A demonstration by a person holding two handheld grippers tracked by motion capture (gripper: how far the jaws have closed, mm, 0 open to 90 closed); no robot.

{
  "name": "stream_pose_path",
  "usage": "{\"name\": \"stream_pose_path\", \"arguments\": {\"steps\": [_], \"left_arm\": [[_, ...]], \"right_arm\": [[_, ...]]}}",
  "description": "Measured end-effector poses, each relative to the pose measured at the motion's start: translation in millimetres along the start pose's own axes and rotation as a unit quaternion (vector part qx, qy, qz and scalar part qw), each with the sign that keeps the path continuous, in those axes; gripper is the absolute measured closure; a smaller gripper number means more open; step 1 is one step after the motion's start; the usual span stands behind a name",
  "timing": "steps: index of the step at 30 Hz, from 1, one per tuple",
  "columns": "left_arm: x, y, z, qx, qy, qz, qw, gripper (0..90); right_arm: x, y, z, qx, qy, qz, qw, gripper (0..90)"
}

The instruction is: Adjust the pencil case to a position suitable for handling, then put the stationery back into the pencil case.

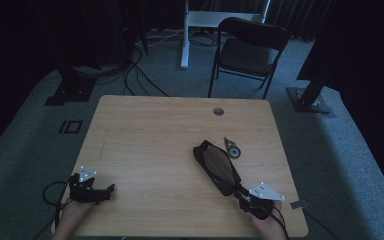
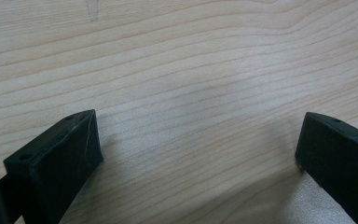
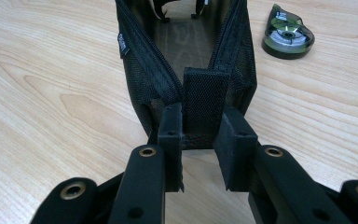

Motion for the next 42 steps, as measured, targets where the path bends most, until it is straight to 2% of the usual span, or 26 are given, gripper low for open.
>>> {"name": "stream_pose_path", "arguments": {"steps": [6,11,27,36,42], "left_arm": [[0.0,0.0,0.0,0.0,0.0,0.0,1.0,0.1],[0.0,0.0,0.0,0.0,0.0,0.0,1.0,0.2],[0.0,0.0,0.0,0.0,0.0,0.0,1.0,0.2],[0.0,0.0,0.0,0.0,0.0,0.0,1.0,0.1],[0.0,0.0,0.0,0.0,0.0,0.0,1.0,0.2]], "right_arm": [[3.2,1.9,-3.5,-0.007,0.012,0.007,0.9999,62.9],[5.8,0.6,-7.1,-0.001,0.013,-0.005,0.9999,59.2],[17.1,5.3,-14.0,0.005,0.035,-0.011,0.9993,46.2],[28.1,15.3,-15.4,0.001,0.051,-0.006,0.9987,42.5],[40.2,26.4,-13.7,-0.009,0.062,0.006,0.998,40.0]]}}
Point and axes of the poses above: each handheld gripper's, and its own axes: z roughly forward along the jaws, x roughly out of its top, y roughly to its right, the point moved 5 cm from there along z, roughly forward along the jaws, and after that the axes turned 11 degrees about -z, right-handed, at the moved point
